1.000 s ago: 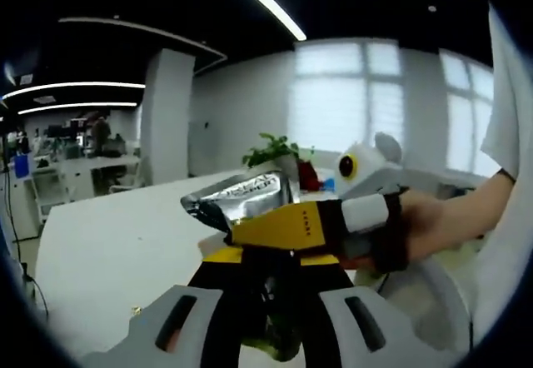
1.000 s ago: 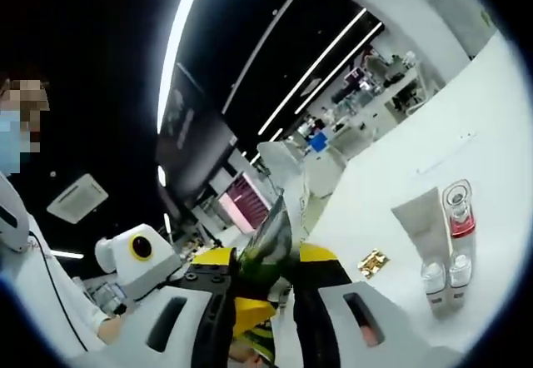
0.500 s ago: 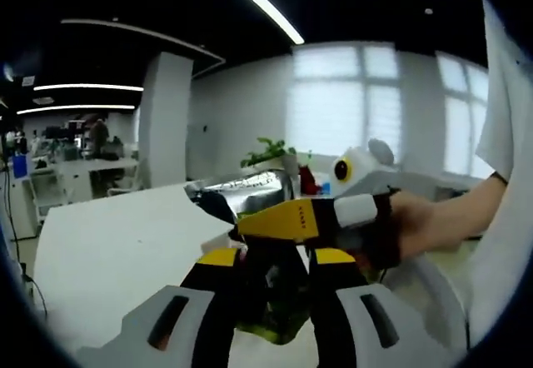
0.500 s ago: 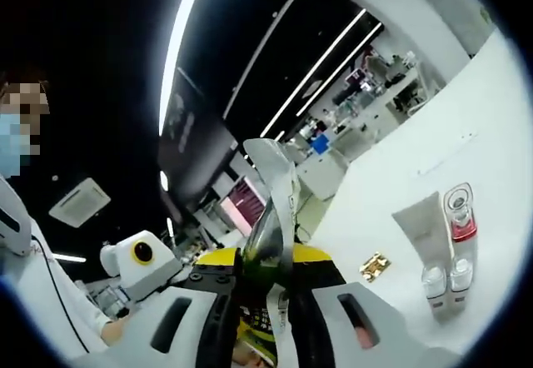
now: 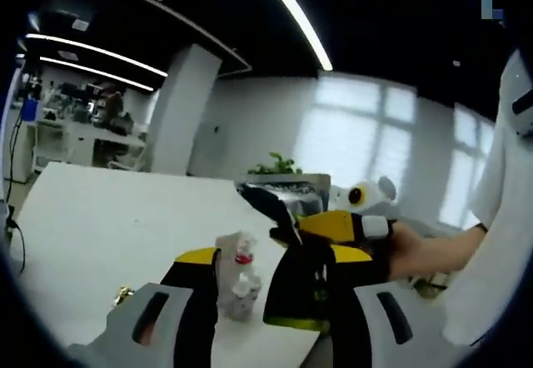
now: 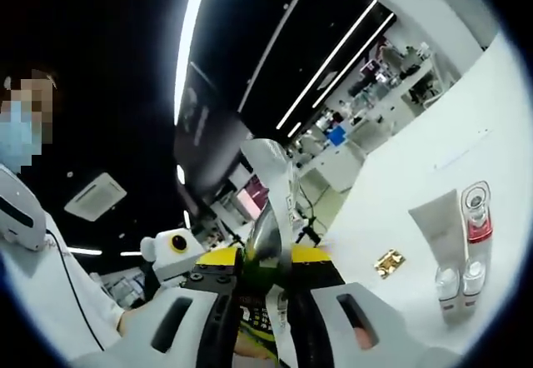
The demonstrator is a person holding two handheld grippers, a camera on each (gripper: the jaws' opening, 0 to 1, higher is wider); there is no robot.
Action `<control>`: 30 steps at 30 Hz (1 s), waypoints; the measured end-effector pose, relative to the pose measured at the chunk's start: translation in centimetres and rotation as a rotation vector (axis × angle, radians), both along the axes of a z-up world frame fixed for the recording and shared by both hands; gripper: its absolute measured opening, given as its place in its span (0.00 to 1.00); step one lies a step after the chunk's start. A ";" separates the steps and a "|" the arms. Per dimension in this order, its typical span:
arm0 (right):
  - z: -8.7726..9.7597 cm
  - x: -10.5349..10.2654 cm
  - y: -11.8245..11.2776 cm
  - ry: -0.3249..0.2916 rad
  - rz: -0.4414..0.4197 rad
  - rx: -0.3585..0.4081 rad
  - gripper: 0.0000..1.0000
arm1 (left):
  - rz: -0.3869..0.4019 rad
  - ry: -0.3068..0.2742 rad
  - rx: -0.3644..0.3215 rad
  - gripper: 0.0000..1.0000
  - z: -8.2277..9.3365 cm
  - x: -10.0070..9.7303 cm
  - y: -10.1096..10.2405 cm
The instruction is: Arrange the skincare products in the storage area until every visible bottle or jar stands upright without overlapping.
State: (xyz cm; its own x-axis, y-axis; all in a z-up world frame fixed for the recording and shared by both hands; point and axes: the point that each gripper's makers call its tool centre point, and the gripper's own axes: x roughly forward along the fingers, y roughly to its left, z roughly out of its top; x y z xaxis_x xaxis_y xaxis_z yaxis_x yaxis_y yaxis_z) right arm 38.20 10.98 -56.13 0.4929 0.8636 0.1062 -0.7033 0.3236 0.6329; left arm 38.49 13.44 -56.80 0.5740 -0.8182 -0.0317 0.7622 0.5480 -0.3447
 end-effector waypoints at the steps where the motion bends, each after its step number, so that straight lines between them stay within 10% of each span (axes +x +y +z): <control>1: 0.0 0.0 0.1 0.001 0.003 0.002 0.19 | -0.015 0.015 -0.031 0.48 0.2 -0.1 0.2; 11: 3.5 -4.3 2.1 -0.009 0.350 0.252 0.19 | -0.279 0.118 -0.274 0.47 2.7 -2.8 0.5; 17: 3.9 -4.4 2.8 0.026 0.407 0.316 0.19 | -0.353 0.098 -0.335 0.38 4.5 -3.7 0.1; 21: 3.7 -4.9 2.8 0.042 0.455 0.326 0.19 | -0.368 0.113 -0.502 0.32 6.7 -3.5 1.0; 30: 2.9 -6.2 4.2 0.041 0.547 0.250 0.19 | -0.360 0.150 -0.462 0.15 6.3 -2.8 -0.2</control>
State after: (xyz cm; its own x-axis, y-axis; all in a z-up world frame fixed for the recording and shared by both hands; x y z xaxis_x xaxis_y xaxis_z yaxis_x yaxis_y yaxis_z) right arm 31.97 15.17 -53.22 -0.0079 0.9443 0.3290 -0.6990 -0.2405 0.6735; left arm 35.72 13.27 -50.54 0.2751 -0.9085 0.3146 0.7968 0.0324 -0.6034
